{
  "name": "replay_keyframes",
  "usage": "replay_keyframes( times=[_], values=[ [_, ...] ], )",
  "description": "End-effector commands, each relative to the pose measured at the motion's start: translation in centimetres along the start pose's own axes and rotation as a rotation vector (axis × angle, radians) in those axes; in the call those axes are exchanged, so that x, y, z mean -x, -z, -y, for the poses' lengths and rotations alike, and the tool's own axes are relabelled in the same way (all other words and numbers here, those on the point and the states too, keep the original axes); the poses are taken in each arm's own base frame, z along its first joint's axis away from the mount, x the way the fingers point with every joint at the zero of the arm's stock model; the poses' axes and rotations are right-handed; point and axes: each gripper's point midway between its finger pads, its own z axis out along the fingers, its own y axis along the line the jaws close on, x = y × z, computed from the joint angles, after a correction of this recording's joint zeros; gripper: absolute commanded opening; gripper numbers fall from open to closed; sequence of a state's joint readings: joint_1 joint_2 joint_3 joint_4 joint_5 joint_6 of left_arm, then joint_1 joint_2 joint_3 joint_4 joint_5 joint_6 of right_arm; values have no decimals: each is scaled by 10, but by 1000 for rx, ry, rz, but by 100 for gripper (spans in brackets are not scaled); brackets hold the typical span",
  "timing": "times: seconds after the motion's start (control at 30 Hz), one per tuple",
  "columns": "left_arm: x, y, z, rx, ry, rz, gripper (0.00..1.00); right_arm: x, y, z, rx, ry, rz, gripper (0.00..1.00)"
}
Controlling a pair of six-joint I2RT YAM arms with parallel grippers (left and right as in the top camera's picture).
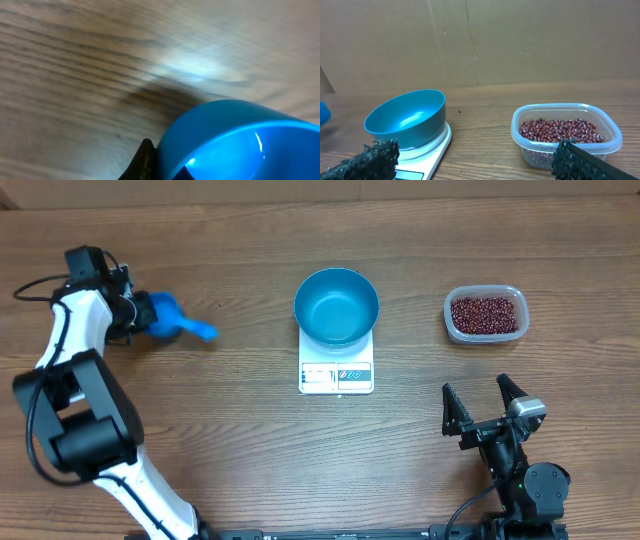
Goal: Scoop item into bowl and weigh 150g on scale
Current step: 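Grasp the blue scoop with the left gripper and lift it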
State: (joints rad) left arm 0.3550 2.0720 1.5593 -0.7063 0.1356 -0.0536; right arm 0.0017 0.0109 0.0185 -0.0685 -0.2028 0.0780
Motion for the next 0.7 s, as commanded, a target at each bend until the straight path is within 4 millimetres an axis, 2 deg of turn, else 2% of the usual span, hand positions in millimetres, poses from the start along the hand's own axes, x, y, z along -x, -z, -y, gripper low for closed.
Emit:
replay_keyframes(
  times=[0.0, 0.1, 0.17, 0.23, 0.27, 0.4, 0.53, 0.6, 0.67],
  values=[
    [31, 92, 62, -304, 161, 126, 4, -2, 0, 0, 3, 2, 4, 100],
    [23, 134, 98, -498, 187, 101, 4, -3, 0, -7, 44, -5, -2, 100],
    [13, 157, 117, -567, 164, 86, 4, -2, 0, -8, 45, -5, 2, 100],
    [4, 166, 126, -571, 151, 67, 4, -1, 1, -20, 117, -3, 1, 100],
    [-5, 170, 131, -561, 143, 46, 4, -3, 3, -31, 182, -31, -12, 100],
    [-26, 169, 153, -560, 119, -28, 4, -3, 8, -49, 284, -163, -50, 100],
    [-42, 166, 182, -555, 46, -64, 4, 20, 13, -63, 344, -228, -58, 100],
    [-51, 161, 197, -510, 2, -66, 4, 37, 14, -71, 363, -280, -137, 100],
    [-54, 158, 201, -474, 4, -67, 4, 44, 13, -75, 363, -307, -202, 100]
  ],
)
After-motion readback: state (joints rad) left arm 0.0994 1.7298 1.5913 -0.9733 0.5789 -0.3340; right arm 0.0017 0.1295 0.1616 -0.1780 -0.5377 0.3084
